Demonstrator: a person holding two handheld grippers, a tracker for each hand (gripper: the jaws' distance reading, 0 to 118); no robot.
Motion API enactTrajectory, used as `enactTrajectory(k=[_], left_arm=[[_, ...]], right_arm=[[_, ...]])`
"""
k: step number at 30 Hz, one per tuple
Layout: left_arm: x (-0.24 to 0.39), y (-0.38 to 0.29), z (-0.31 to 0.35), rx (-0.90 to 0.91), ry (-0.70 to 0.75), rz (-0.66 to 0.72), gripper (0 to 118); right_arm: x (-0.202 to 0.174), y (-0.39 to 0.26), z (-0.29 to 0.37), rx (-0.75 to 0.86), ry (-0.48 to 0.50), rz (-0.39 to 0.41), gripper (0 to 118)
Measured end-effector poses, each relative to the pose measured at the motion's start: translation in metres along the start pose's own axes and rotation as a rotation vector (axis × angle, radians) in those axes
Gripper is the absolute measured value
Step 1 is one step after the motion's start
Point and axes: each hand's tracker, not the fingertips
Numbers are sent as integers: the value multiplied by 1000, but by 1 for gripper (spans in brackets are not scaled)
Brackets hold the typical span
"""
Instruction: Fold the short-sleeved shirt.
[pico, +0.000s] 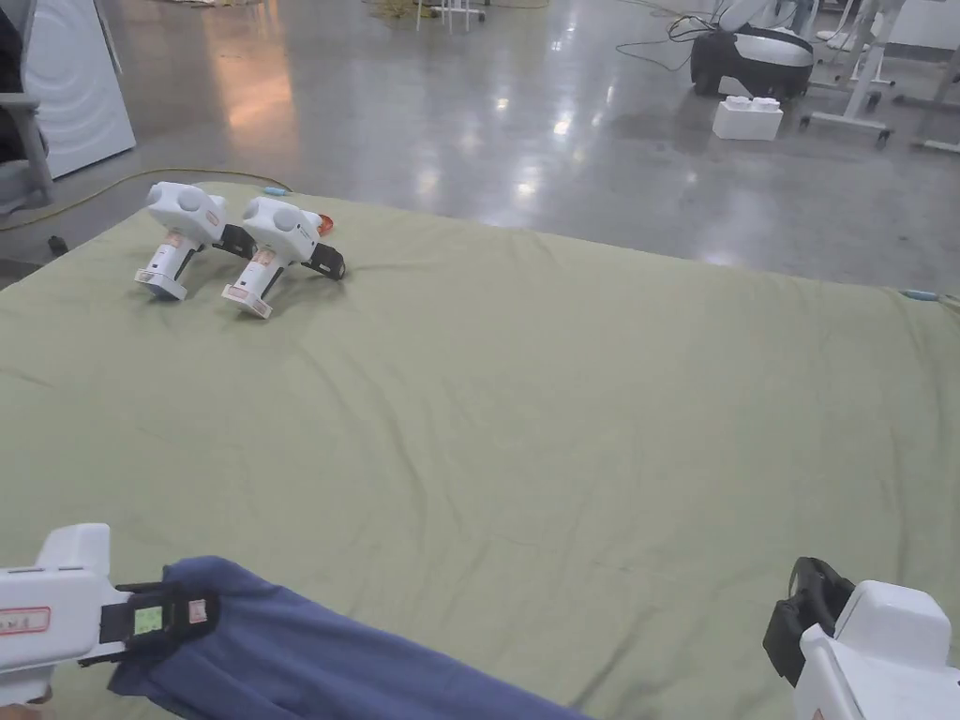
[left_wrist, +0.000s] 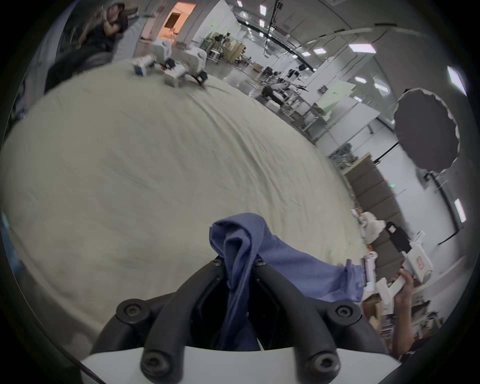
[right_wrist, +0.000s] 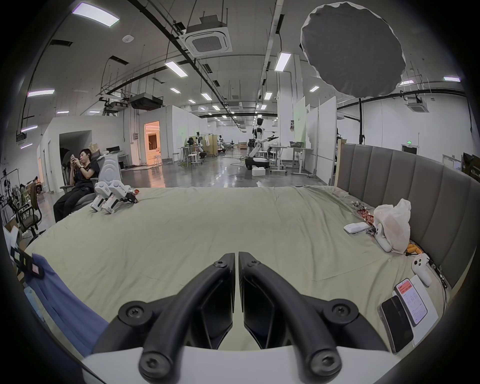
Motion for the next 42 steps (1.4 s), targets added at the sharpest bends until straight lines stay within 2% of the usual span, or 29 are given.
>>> enactTrajectory(k=[3,7,14,19,26,30,33,42], left_arm=[[10,5,17,-14,78,-48,9],[36,1,25,-34,63,-34,9],[98,-18,13,-90,-234,23,9],[131,-36,-25,-156,-339,54,9],[161,-69,-105,-213,-265,109,9],[173,-88,-142,-278,-158,84,9],[182,-99,-152,-285,-158,124,9],[192,-106,-160,-284,-105,124,10]], right_arm=[[1,-2,-3,-7,6,-4,3],[0,-3,-4,-12,13,-15,3],[-2,-7,-2,-20,24,-20,3],[0,-11,4,-29,29,-25,3],[9,-20,11,-48,10,-30,3],[17,-23,14,-53,-7,-37,3],[22,-23,16,-53,-21,-38,3],[26,-27,17,-64,-33,-43,3]])
